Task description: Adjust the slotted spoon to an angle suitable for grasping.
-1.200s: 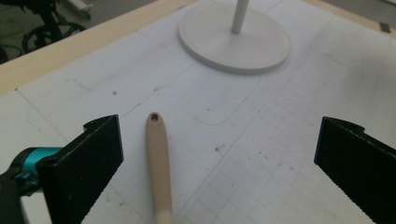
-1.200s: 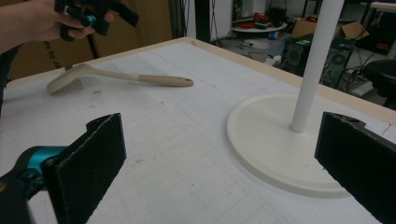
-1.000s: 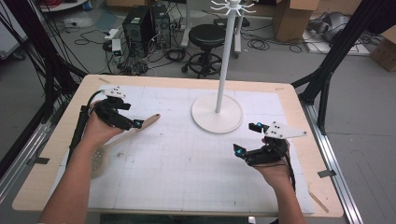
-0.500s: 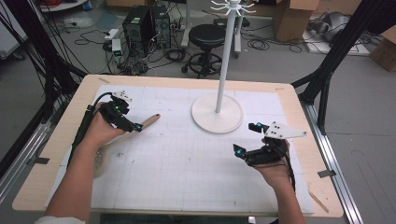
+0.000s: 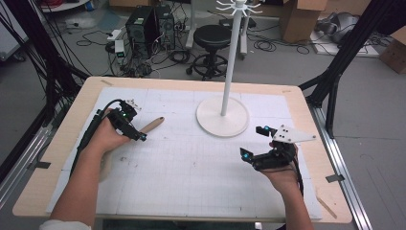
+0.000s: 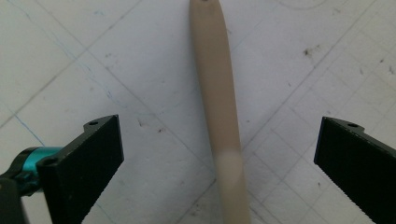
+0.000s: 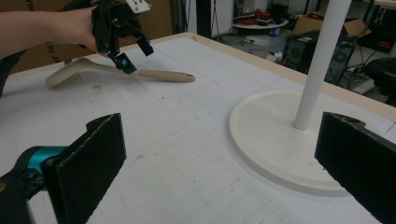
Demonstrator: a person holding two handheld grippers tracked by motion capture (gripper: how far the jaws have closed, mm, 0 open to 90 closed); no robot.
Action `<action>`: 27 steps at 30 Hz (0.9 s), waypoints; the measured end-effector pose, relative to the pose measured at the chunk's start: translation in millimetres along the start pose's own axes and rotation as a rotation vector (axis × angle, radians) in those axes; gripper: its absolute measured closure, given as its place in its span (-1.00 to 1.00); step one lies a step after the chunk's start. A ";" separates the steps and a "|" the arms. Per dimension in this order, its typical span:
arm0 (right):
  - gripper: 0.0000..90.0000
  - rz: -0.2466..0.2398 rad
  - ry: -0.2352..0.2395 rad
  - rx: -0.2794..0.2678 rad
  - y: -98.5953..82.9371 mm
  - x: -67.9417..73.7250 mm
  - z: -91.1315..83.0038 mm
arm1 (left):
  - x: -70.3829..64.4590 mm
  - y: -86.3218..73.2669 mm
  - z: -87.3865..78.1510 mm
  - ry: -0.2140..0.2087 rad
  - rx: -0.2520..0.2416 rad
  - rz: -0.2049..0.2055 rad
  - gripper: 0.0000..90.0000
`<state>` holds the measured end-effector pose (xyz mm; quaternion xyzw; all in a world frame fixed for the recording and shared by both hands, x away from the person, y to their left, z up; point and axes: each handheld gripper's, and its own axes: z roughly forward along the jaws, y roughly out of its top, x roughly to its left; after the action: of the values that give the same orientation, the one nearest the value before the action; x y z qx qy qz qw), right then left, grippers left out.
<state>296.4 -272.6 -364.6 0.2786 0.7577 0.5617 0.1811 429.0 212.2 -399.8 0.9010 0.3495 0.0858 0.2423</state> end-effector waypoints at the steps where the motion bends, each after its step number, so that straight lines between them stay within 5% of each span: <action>1: -0.98 -0.002 -0.001 -0.001 0.0 -0.2 -0.3 | -0.3 -0.2 1.6 -0.009 0.005 0.001 -0.89; 12: -0.98 -0.005 0.001 -0.005 0.2 -0.4 -1.3 | 0.5 -1.2 6.6 0.004 0.062 0.017 -0.67; 27: -0.98 -0.004 0.000 -0.005 0.3 -0.3 -1.1 | -0.8 -1.8 6.8 0.004 0.077 0.013 -0.14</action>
<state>296.0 -273.5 -364.1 0.2765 0.7569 0.5631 0.1830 429.5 210.2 -406.6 0.9116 0.3474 0.0756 0.2062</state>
